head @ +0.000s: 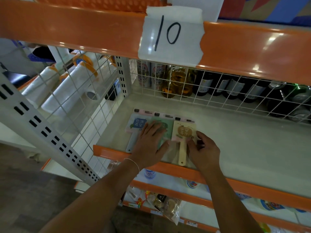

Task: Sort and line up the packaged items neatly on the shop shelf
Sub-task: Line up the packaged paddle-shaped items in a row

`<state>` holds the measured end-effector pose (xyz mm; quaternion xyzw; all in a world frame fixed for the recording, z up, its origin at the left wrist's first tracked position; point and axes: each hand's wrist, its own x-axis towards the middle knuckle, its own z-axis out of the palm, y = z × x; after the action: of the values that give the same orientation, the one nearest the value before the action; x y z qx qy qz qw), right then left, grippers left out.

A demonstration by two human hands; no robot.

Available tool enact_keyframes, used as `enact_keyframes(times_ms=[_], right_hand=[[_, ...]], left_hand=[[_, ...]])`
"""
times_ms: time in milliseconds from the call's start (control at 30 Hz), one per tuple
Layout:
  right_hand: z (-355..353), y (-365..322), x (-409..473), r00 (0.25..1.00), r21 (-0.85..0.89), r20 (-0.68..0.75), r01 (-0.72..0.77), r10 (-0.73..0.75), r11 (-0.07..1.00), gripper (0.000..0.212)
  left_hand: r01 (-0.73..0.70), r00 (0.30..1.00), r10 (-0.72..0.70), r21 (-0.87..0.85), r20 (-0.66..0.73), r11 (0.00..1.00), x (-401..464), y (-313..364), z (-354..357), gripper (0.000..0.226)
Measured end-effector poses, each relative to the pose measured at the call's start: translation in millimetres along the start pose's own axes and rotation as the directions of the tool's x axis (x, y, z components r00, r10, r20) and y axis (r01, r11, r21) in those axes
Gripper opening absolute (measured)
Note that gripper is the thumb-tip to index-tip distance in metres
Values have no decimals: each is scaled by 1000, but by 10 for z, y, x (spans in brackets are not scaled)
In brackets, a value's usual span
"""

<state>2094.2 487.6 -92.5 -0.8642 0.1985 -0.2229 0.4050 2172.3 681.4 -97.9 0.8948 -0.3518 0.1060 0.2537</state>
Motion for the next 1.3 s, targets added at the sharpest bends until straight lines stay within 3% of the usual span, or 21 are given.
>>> enact_keyframes(times_ms=[67, 267, 700, 1067, 1300], right_hand=[[6, 3, 8, 1000, -18, 3, 17, -17, 1000, 40], [-16, -45, -6, 998, -44, -5, 55, -55, 998, 33], [-52, -78, -4, 998, -36, 25, 57, -56, 998, 26], [-31, -35, 3, 997, -51, 17, 81, -81, 995, 19], [-5, 12, 10, 996, -68, 33, 79, -77, 995, 32]], left_hand=[[29, 1000, -29, 20, 0, 999, 43, -20, -58, 62], [-124, 992, 126, 166, -3, 978, 186, 39, 36, 42], [-131, 986, 148, 206, -72, 970, 298, 44, 162, 26], [-106, 994, 112, 228, -12, 968, 308, 96, 145, 24], [-112, 993, 117, 231, -11, 966, 302, 96, 140, 23]])
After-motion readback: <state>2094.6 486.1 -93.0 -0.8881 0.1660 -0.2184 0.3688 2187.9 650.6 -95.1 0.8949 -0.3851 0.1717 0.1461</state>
